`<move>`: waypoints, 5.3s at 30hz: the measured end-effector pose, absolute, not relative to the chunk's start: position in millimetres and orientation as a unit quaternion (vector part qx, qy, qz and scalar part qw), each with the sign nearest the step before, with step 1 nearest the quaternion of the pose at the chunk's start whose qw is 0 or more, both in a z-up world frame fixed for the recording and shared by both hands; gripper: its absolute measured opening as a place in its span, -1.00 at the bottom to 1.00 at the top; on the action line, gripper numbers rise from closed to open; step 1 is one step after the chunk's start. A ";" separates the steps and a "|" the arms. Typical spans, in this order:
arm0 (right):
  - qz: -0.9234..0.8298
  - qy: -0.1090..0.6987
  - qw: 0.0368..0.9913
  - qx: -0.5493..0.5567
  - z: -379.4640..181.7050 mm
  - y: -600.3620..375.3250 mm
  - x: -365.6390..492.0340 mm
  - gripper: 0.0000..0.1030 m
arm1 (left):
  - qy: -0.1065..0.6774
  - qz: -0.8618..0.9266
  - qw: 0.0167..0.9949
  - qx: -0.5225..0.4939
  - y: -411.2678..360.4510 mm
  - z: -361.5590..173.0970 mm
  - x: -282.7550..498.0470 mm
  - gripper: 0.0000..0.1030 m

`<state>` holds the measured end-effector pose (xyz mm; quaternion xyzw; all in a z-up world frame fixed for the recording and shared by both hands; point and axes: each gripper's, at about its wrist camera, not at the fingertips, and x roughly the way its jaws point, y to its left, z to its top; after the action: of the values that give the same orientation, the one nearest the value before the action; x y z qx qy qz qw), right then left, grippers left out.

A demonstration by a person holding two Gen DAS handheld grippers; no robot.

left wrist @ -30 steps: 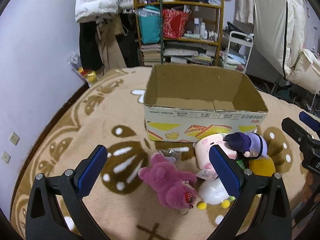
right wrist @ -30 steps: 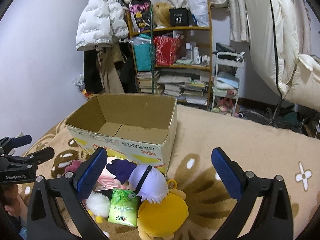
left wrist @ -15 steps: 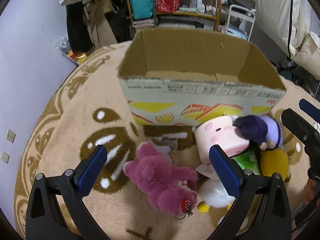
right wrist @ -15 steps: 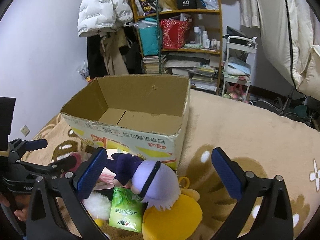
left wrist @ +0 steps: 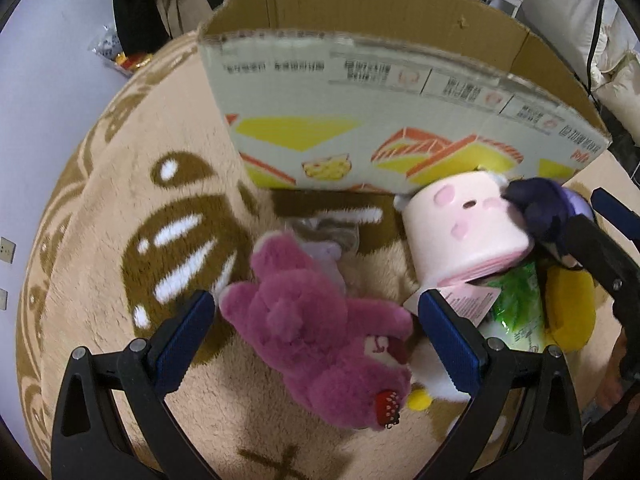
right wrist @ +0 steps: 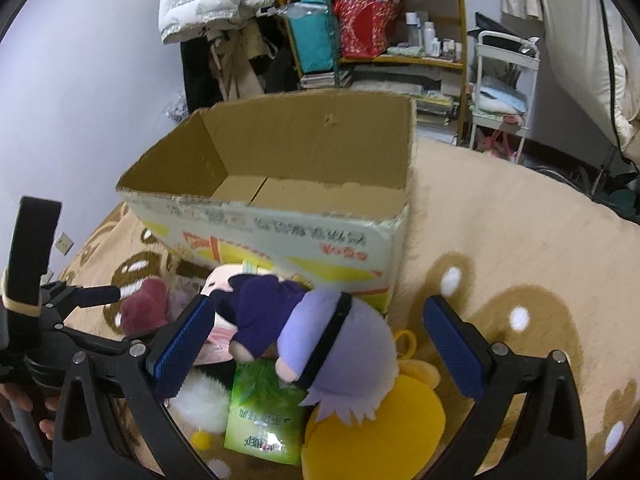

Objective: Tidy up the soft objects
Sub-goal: 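Reach the left tool to the pink bear while the right tool reaches the purple-haired doll, then lift the pink bear with the left tool while the right tool lifts the purple-haired doll, then drop the pink bear and purple-haired doll into the cardboard box with both tools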

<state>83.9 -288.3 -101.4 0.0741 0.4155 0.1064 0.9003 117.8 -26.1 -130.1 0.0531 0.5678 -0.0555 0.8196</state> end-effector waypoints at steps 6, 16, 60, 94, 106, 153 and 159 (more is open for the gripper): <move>0.119 0.433 0.891 0.071 -111.6 -281.3 85.5 1.00 | 0.587 -0.054 0.807 0.042 -18.6 -140.0 119.9 0.90; 0.126 0.448 0.881 0.082 -119.3 -282.4 88.8 1.00 | 0.607 -0.065 0.792 0.012 -10.9 -145.7 120.0 0.69; 0.110 0.421 0.897 0.077 -100.3 -283.8 67.7 0.61 | 0.503 -0.043 0.863 -0.017 -2.9 -79.8 67.4 0.27; 0.062 0.214 0.971 0.088 4.1 -316.3 48.9 0.61 | 0.223 -0.009 0.973 0.066 -10.2 41.9 66.4 0.27; 0.071 0.208 0.972 0.081 0.8 -316.6 70.9 0.62 | 0.224 -0.037 0.971 0.075 -24.0 36.7 91.5 0.28; 0.134 0.285 0.944 0.100 -49.0 -304.0 113.0 0.81 | 0.321 -0.089 0.939 0.083 -54.4 -34.3 146.9 0.72; 0.131 0.271 0.948 0.101 -42.9 -306.2 103.4 1.00 | 0.303 -0.061 0.946 0.095 -48.9 -28.9 136.1 0.90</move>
<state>103.4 -306.2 -42.9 0.1011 0.2714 0.1307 0.9482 136.1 -48.9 -28.9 0.0955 0.3028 -0.0611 0.9463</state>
